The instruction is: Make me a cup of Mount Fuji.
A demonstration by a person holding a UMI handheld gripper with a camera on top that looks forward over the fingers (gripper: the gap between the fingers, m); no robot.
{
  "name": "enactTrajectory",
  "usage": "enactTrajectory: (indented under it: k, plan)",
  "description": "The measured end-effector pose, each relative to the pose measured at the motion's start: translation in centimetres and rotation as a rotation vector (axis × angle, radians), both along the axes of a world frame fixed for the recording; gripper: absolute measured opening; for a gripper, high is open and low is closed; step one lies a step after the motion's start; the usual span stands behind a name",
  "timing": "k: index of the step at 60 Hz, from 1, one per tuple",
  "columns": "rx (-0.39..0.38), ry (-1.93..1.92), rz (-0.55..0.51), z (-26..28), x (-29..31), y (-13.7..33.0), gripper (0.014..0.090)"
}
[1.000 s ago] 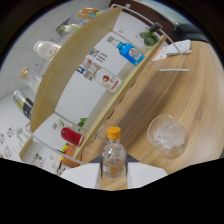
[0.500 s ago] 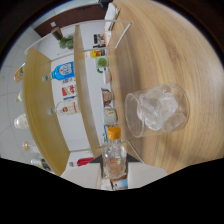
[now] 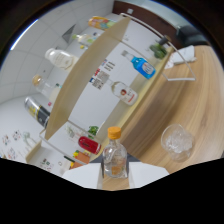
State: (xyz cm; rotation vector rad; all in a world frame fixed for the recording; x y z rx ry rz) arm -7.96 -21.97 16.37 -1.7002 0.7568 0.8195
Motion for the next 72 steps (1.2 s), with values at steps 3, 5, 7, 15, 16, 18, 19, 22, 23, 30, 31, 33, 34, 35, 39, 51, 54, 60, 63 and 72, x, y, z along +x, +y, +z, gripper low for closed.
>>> enactTrajectory:
  k: [3,5,7,15,16,18,19,22,23,30,31,33,34,35,39,51,54,60,63,72]
  plan:
    - [0.035,-0.171,0.008,1.1,-0.7,0.0,0.0343]
    - [0.051,-0.281,0.015,1.7,-1.3,-0.1,0.0344]
    - [0.058,-0.381,0.025,1.9,-2.1,0.0,0.0342]
    - [0.036,-0.692,0.083,-0.9,-5.8,0.5,0.0341]
    - [0.024,-0.717,0.092,-1.6,-6.3,0.6,0.0341]
    - [0.000,-0.758,0.113,-3.1,-7.2,0.8,0.0340]
    - [-0.014,-0.774,0.124,-3.8,-7.6,0.8,0.0340]
    - [-0.054,-0.819,0.143,-6.0,-8.4,0.9,0.0340]
    - [-0.068,-0.829,0.151,-6.6,-8.7,1.0,0.0339]
    - [-0.160,-0.891,0.199,-10.7,-9.9,1.2,0.0341]
    - [-0.172,-0.896,0.202,-11.2,-10.1,1.2,0.0340]
    - [-0.193,-0.899,0.218,-12.0,-10.5,1.1,0.0340]
    - [-0.202,-0.899,0.224,-12.4,-10.7,1.1,0.0340]
    - [-0.211,-0.902,0.225,-12.7,-10.7,1.1,0.0341]
    - [-0.244,-0.914,0.241,-13.8,-10.9,1.1,0.0339]
    - [-0.291,-0.923,0.268,-14.9,-11.4,0.7,0.0350]
    - [-0.288,-0.923,0.266,-14.9,-11.4,0.4,0.0353]
    - [-0.274,-0.921,0.263,-14.9,-11.4,-0.3,0.0359]
    - [-0.273,-0.915,0.270,-15.0,-11.5,-0.6,0.0360]
    - [-0.276,-0.901,0.294,-15.2,-11.7,-1.2,0.0378]
